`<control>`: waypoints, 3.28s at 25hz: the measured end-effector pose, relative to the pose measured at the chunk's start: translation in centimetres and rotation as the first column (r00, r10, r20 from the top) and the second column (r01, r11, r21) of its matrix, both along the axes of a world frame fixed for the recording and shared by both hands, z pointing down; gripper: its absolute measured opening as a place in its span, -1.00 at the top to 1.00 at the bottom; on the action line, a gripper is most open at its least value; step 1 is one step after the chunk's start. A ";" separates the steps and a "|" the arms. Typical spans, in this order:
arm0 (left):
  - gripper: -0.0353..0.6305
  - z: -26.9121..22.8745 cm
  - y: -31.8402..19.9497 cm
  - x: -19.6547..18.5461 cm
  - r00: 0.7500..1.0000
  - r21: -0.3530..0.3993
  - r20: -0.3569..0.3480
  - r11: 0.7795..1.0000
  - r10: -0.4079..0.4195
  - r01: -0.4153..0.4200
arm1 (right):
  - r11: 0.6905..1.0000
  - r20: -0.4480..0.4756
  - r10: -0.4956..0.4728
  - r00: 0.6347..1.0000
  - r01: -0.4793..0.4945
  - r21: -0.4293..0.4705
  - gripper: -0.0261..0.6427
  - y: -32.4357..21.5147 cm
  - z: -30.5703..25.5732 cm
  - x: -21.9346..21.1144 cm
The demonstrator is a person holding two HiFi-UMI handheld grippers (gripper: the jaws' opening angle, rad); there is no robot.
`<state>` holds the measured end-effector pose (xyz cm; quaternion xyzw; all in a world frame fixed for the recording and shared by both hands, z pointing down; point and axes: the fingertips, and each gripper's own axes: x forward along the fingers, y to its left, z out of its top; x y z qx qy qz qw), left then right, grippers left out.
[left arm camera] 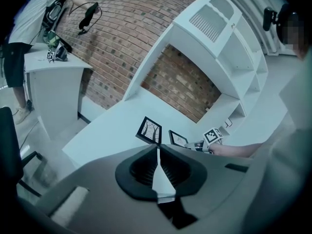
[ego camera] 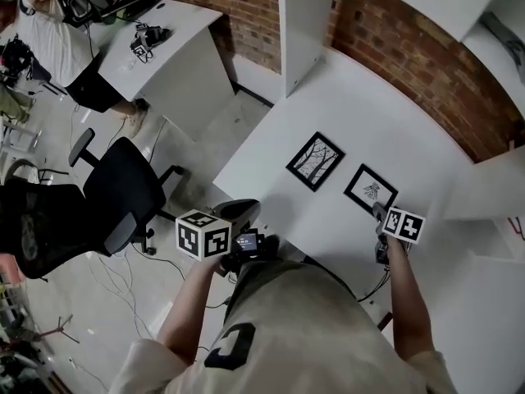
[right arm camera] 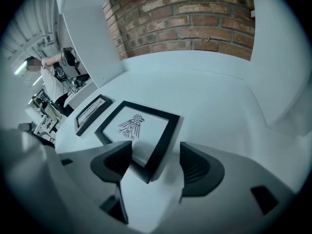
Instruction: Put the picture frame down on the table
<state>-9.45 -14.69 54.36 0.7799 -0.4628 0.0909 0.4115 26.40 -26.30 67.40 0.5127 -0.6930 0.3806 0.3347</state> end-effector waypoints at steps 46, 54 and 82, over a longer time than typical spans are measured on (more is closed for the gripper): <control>0.85 -3.3 0.7 -4.5 0.994 0.167 0.011 0.980 0.110 -0.111 | 0.892 0.633 -0.392 0.668 0.108 0.439 0.87 9.6 -22.2 -22.2; 0.85 -2.3 1.0 -4.4 0.982 0.173 -0.026 0.968 0.187 -0.180 | 0.922 0.661 -0.301 0.687 0.034 0.384 0.87 11.6 -21.7 -23.6; 0.85 -1.3 4.5 -4.0 0.956 0.172 -0.010 0.942 0.293 -0.287 | 0.958 0.679 -0.214 0.703 0.015 0.287 0.89 18.2 -20.0 -25.9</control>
